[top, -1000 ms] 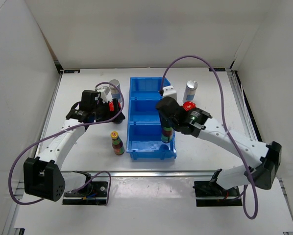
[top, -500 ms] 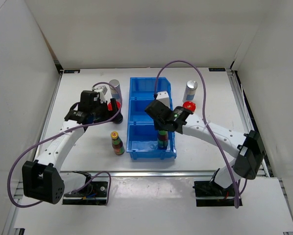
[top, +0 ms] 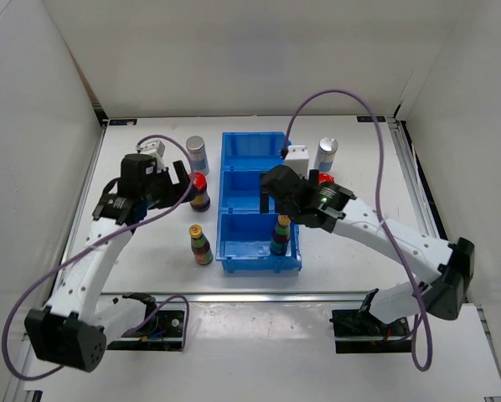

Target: Organize the condiment bottles

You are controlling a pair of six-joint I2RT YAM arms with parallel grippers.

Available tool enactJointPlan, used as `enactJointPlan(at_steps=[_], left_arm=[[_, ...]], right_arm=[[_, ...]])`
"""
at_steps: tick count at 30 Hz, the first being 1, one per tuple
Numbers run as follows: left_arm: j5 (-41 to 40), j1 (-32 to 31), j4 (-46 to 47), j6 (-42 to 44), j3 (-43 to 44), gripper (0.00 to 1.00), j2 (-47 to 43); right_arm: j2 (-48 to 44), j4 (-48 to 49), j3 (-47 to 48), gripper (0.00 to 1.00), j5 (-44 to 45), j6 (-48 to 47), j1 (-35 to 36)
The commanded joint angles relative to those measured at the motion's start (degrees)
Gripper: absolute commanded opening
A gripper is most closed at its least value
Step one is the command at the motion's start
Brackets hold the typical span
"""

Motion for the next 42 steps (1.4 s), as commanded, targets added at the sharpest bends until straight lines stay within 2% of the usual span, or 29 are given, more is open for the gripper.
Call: enactJointPlan(at_steps=[1,7,10,14,16,22,25,26,28,29,31,32,33,34,35,36,38,40,41,42], left_arm=[[-3.2,0.2,-3.6,-2.9,2.6,1.0,-7.6],[0.3,-1.9,-5.4,-0.6,3.7,1.0,-6.4],[7.6,-3.3,-0.7,1.5,-0.3,1.0,-6.4],[17.4,-3.3,0.6,3.6,-1.9,1.0,-10.0],[17.4,-5.4,-0.1,5.1,-0.4,1.0,-10.7],[7.3,-7.0,-1.2,10.9,5.7,1.0,-12.1],[0.2,-7.0,-1.2,11.5,16.1,1.0,-9.6],[-2.0,-7.0,-1.2,10.5,22.3,1.0,-8.7],[-7.8,-7.0,-1.2,8.7,28.5,1.0,-6.5],[-9.7,-7.0,-1.2,5.0,33.6,1.0,-4.7],[-13.5,-7.0,4.0,0.6,35.8,1.0,-4.2],[-15.2,-7.0,6.7,-2.4,35.2,1.0,-5.2],[-17.7,-7.0,8.6,-12.7,30.9,1.0,-6.3],[-24.9,-7.0,9.5,-21.0,27.7,1.0,-7.7],[-26.1,-7.0,12.2,-26.3,24.5,1.0,-11.7],[-24.2,-7.0,16.5,-21.0,17.3,1.0,-14.2],[-19.6,-8.6,24.0,-11.7,10.3,0.89,-18.9],[-15.6,-10.1,23.1,-4.9,1.0,0.84,-26.0],[-14.8,-10.1,21.8,-3.3,-2.0,0.84,-31.3],[-16.0,-10.1,19.8,-3.3,-4.7,0.88,-34.1]], right_arm=[[-4.6,0.5,0.0,1.0,6.8,1.4,1.5],[-15.2,4.6,-10.4,1.0,12.9,3.0,3.4],[-21.9,5.1,-16.8,1.0,15.5,7.9,3.4],[-29.1,9.2,-23.5,1.0,16.0,8.5,3.4],[-30.6,9.8,-24.2,1.0,16.0,8.5,3.4],[-26.5,8.1,-22.4,1.0,16.6,10.6,3.4],[-23.1,4.8,-19.4,1.0,16.6,12.9,3.4],[-21.9,4.0,-18.9,1.0,17.2,13.7,3.4],[-21.3,2.1,-18.1,1.0,17.2,15.1,3.4],[-21.2,2.1,-18.1,1.0,17.7,16.6,3.4],[-21.9,2.1,-18.1,1.0,17.7,17.6,3.4],[-23.1,1.5,-18.8,1.0,17.7,18.3,3.4],[-23.8,0.5,-19.5,1.0,18.2,19.3,3.4],[-25.4,-0.2,-19.5,1.0,19.0,21.9,3.4],[-26.4,-2.0,-20.4,1.0,19.0,23.8,3.4],[-27.6,-2.7,-21.1,1.0,19.8,25.6,3.4],[-31.3,-2.7,-23.8,1.0,20.3,28.3,3.4],[-35.3,-2.7,-26.6,1.0,21.1,29.5,3.4],[-36.4,-2.7,-27.6,1.0,21.1,30.0,3.4],[-37.7,-2.7,-28.4,1.0,21.8,30.0,3.4]])
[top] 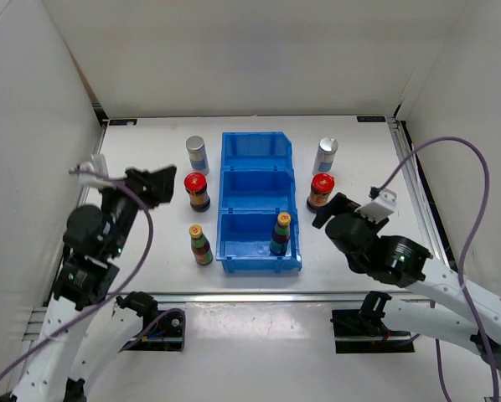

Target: Organize the condiment bottles

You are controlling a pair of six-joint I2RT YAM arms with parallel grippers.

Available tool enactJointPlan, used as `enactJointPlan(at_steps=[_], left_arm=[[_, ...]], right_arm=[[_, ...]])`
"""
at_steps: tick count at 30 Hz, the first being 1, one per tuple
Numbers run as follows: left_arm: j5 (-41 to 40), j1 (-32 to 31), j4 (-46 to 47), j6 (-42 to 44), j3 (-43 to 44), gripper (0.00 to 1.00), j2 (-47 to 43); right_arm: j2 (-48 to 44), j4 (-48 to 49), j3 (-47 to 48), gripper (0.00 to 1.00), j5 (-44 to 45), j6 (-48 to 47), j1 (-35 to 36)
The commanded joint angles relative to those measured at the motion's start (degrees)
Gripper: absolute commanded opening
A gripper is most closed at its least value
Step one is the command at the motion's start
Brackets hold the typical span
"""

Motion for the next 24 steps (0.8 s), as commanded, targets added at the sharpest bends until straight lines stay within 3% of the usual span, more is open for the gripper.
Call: enactJointPlan(at_steps=[1,3,7,11,19,24], left_arm=[[0.4,-0.5,-2.0,5.8,-11.3,1.0,-10.2],[0.4,-0.5,-2.0,10.1,-18.3,1.0,-17.2],[1.1,-0.5,-5.7,13.0,-22.8,1.0,-19.0],[3.8,-0.5,-6.3,11.1,-26.2,1.0,-17.8],[10.7,-1.1,2.2,11.0,-30.3,1.0,-7.6],[12.6,-3.2,4.1,9.7,-32.0,1.0,-8.1]], right_arm=[[-4.9,-0.3,-3.3,1.0,4.2,5.7,0.1],[-7.2,1.3,-5.5,1.0,4.9,5.7,0.1],[-7.7,2.5,-6.6,1.0,4.9,4.6,0.1],[-7.2,2.5,-6.1,1.0,5.4,4.1,0.1],[-6.6,2.5,-5.6,1.0,6.0,4.1,0.1],[-6.6,2.5,-6.1,1.0,6.5,4.6,0.1]])
